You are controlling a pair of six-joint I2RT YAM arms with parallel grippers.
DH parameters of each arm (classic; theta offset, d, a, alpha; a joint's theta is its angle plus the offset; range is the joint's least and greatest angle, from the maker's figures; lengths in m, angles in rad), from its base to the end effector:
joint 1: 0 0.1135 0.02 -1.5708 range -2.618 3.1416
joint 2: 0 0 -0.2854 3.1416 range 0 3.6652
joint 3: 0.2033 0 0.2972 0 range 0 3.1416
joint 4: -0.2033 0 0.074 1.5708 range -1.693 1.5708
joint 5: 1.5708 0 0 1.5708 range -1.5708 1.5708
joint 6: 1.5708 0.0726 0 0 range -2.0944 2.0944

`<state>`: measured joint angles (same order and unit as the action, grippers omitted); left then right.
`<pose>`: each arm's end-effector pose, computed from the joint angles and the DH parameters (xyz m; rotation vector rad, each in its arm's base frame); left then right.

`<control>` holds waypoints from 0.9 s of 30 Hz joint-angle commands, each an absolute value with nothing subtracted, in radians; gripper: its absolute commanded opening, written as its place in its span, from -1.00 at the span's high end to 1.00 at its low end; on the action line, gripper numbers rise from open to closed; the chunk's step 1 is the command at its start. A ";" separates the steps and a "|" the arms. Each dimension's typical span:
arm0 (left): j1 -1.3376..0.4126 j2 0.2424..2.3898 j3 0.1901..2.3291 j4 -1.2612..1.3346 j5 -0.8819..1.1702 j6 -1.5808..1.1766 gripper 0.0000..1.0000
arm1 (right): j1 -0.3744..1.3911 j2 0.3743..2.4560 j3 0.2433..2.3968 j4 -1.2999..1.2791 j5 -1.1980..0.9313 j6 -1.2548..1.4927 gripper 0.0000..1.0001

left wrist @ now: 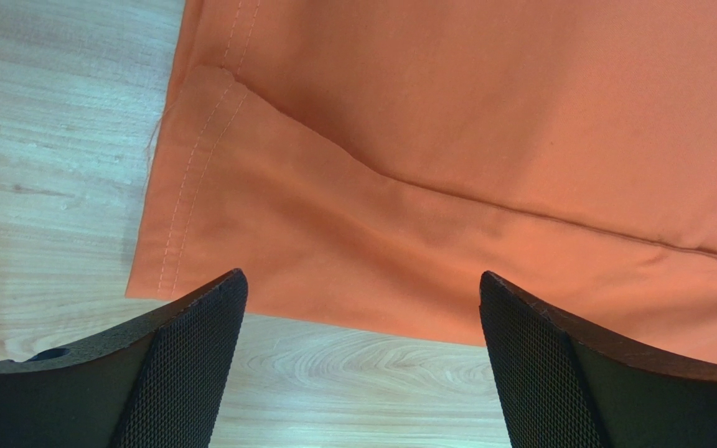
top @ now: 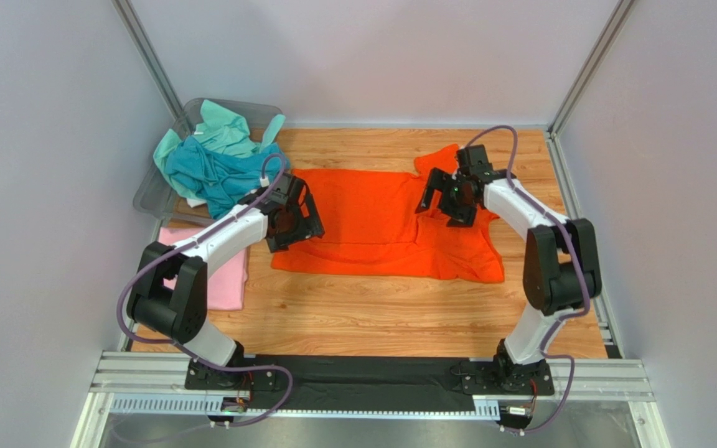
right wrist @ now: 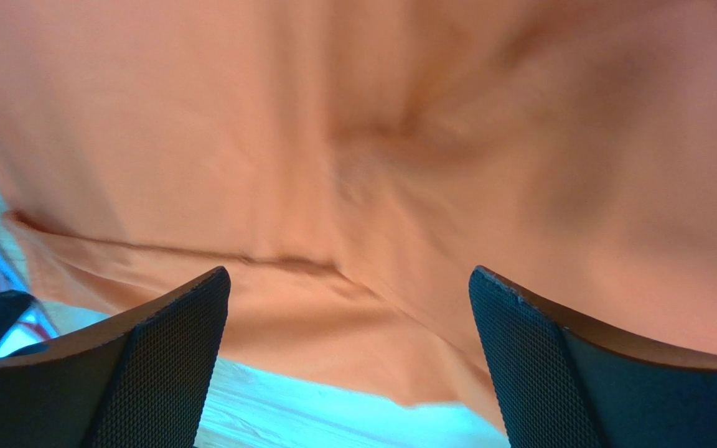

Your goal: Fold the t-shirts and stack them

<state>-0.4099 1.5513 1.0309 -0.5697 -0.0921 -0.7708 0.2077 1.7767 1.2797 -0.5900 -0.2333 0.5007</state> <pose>0.3369 -0.1391 0.1765 -0.5107 2.6310 -0.2630 0.4174 0.1051 0.1788 0.3192 2.7013 0.5315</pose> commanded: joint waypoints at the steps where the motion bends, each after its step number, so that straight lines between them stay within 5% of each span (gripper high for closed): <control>1: -0.408 1.594 1.080 -0.534 -0.077 -0.736 -0.99 | 0.129 1.646 1.140 -0.618 -0.158 0.502 -1.00; 11: -0.407 1.672 1.019 -0.520 -0.040 -0.758 -0.99 | 0.017 1.560 0.827 -0.535 -0.150 0.502 -1.00; 27: -0.494 1.264 0.595 -0.534 0.020 -0.902 -0.99 | -0.037 1.072 0.497 -0.699 -0.144 0.650 -1.00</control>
<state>-0.4660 1.3361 0.6712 -0.4675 -0.0040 -0.8368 -0.0341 1.1191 0.5228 -0.5648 -0.1635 0.5880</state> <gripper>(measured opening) 0.995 0.998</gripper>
